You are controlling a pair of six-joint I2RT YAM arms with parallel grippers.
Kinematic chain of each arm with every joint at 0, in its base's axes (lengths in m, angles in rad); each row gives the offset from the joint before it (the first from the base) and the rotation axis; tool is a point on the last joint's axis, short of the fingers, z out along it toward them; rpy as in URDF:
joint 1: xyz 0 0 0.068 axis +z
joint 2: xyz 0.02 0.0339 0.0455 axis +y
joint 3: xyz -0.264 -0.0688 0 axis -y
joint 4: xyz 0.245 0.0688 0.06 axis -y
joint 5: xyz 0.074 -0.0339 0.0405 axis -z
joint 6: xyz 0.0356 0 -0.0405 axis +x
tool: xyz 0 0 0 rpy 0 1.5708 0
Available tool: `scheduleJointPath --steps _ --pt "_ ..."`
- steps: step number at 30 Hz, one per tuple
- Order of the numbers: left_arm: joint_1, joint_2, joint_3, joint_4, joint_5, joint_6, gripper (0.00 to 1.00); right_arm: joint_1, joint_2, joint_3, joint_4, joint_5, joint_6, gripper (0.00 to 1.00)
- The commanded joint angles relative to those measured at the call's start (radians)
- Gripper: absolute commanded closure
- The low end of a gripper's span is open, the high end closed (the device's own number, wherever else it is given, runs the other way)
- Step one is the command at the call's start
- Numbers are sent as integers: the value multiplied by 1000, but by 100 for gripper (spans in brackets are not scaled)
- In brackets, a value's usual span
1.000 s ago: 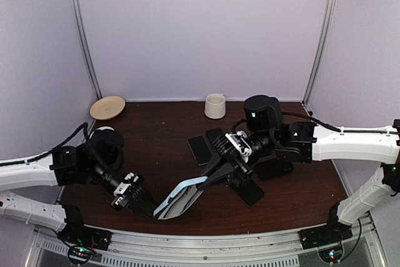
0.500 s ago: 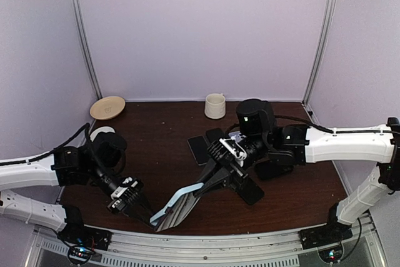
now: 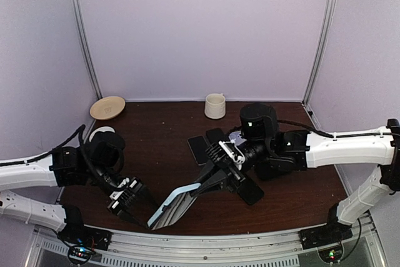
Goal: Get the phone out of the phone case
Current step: Remove the top left corner of the phone from the phone case, then pass from the right arm to the left
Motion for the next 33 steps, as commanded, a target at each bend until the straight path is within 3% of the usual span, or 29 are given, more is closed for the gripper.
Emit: scheduleJointPath --steps 1,10,20,27,33 --pt "0 -41 9 121 -62 10 44 13 -78 -69 194 131 53 100" --pt "2 -150 -56 331 -273 -53 40 -9 -219 -237 414 315 130 100" --pt "33 -190 -85 681 -453 -286 48 -10 -253 -277 423 588 74 100" --pt "32 -105 -8 715 -430 -356 56 -9 -206 -238 402 673 24 100" --pt "33 -32 27 730 -490 -397 57 -9 -180 -229 430 641 14 100"
